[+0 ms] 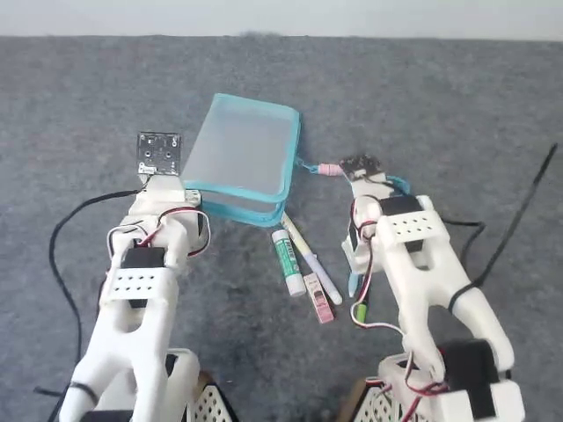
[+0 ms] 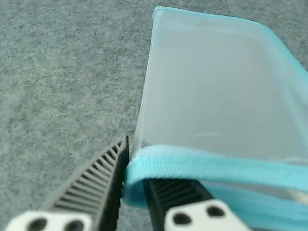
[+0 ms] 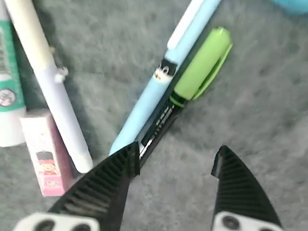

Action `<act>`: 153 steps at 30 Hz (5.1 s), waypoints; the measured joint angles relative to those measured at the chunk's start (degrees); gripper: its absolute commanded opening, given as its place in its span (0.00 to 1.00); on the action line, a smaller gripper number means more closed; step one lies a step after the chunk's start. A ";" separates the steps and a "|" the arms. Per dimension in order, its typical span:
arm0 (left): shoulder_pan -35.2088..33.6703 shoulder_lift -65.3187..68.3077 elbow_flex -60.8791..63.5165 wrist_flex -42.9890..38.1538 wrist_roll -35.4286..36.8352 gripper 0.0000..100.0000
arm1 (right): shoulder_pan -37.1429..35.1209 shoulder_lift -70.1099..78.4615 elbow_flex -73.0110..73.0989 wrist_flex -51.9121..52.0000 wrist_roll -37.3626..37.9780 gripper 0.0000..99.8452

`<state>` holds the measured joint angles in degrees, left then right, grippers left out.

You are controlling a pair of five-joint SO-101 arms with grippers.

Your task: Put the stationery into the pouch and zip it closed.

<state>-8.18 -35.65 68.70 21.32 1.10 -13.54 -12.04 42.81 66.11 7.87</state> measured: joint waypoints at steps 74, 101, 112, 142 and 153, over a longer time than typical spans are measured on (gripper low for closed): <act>0.00 0.18 0.00 -3.69 0.00 0.01 | -24.62 -7.30 -13.89 15.91 11.43 0.01; 11.69 0.18 2.90 -3.69 -6.51 0.01 | -15.56 15.74 -40.18 19.08 4.57 0.01; 14.51 0.18 3.96 -3.69 -9.67 0.01 | -15.38 33.67 -64.00 26.90 -5.80 0.11; 6.59 0.09 3.16 -4.31 -4.48 0.01 | -15.47 34.20 -73.23 34.55 -3.34 0.21; 6.07 0.09 3.16 -4.31 -3.96 0.01 | -13.54 17.93 -48.62 29.27 -2.37 0.21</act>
<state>-2.11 -35.56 71.87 17.01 -2.86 -27.08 5.89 -5.80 95.38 5.49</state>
